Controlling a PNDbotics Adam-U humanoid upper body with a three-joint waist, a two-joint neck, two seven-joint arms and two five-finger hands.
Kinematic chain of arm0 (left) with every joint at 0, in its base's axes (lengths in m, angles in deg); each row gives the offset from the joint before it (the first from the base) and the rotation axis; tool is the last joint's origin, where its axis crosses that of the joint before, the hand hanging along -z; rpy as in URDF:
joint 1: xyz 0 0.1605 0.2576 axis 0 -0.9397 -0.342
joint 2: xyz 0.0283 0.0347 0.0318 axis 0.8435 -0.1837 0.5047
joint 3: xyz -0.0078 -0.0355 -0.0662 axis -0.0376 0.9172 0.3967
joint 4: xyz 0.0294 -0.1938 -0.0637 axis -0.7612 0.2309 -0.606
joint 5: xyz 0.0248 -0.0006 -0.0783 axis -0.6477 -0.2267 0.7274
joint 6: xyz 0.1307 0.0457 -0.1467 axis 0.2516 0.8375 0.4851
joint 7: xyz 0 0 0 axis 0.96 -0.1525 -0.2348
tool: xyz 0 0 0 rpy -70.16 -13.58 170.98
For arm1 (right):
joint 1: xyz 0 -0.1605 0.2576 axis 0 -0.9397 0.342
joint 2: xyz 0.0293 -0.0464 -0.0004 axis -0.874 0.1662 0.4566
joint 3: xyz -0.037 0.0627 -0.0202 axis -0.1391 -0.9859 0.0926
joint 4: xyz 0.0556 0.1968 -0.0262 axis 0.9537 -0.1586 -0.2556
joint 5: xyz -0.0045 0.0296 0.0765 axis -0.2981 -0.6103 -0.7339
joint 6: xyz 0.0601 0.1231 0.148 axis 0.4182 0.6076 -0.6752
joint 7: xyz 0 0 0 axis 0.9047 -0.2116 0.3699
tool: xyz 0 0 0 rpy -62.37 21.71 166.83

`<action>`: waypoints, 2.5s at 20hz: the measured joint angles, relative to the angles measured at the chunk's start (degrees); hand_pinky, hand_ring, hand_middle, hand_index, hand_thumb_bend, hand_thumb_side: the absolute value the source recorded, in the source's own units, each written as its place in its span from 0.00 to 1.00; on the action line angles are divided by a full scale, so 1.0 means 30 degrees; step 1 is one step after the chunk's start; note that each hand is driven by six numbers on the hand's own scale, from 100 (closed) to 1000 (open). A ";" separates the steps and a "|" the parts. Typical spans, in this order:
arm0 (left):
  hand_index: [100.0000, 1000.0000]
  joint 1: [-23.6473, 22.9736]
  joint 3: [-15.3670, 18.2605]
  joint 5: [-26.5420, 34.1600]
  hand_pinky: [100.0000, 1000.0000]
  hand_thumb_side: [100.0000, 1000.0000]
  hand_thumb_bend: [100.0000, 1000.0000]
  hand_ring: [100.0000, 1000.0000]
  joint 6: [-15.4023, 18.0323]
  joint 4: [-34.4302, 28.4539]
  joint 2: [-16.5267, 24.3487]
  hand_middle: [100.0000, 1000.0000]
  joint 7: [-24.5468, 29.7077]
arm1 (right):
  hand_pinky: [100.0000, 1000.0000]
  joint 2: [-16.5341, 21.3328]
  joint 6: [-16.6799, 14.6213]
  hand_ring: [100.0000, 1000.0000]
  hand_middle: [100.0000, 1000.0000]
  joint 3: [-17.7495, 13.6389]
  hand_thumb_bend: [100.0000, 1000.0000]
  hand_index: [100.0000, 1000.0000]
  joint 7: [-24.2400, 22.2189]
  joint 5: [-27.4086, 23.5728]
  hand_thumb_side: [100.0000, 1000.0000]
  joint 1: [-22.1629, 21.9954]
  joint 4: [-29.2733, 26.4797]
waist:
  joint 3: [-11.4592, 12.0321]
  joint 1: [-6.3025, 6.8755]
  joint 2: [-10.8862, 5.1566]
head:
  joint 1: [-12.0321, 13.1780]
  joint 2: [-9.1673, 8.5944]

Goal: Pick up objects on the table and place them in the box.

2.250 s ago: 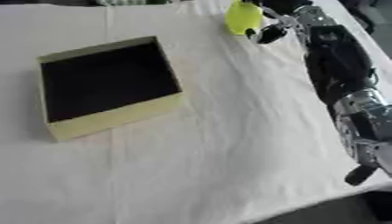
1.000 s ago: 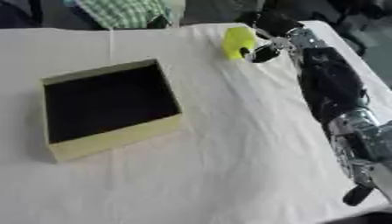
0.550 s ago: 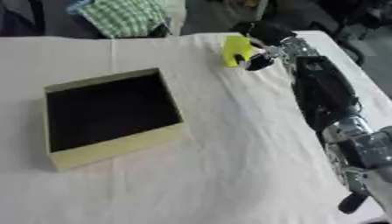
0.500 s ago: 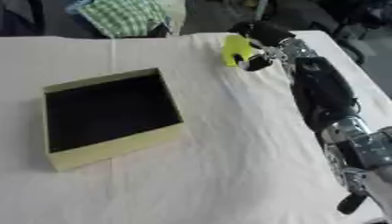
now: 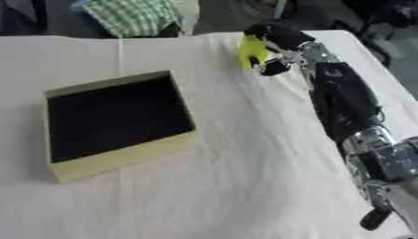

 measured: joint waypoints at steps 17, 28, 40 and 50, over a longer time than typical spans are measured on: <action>0.76 0.0014 -0.0001 -0.0014 0.67 0.96 0.00 0.48 -0.0077 0.0000 -0.0157 0.45 0.0188 | 0.65 0.0085 -0.0028 0.82 0.38 -0.0249 0.00 1.00 0.0831 -0.1613 0.19 -0.0186 -0.0031 | -0.0236 -0.0017 0.0099 | -0.0052 0.0000; 0.75 0.0014 -0.0001 0.0233 0.67 0.94 0.00 0.48 -0.0376 0.0000 -0.0154 0.45 0.0218 | 0.63 0.0078 -0.0708 0.80 0.36 -0.0191 0.00 1.00 0.1585 -0.2444 0.10 -0.0330 -0.1086 | -0.0777 -0.0234 -0.0609 | 0.0070 0.0229; 0.75 -0.0175 0.0033 0.1125 0.67 0.92 0.00 0.48 -0.1169 -0.0001 0.0039 0.45 0.0116 | 0.64 -0.0903 -0.3278 0.78 0.36 0.0909 0.00 1.00 0.0525 -0.5437 0.10 -0.0160 -0.4175 | -0.1343 -0.0771 -0.2220 | 0.0523 0.0724; 0.75 -0.0195 0.0125 0.1684 0.67 0.91 0.00 0.48 -0.1368 -0.0001 0.0049 0.45 0.0106 | 0.66 -0.2264 -0.5294 0.78 0.36 0.3708 0.00 1.00 -0.1621 -0.7499 0.18 -0.0140 -0.8273 | -0.1320 -0.0835 -0.2630 | 0.0061 0.0724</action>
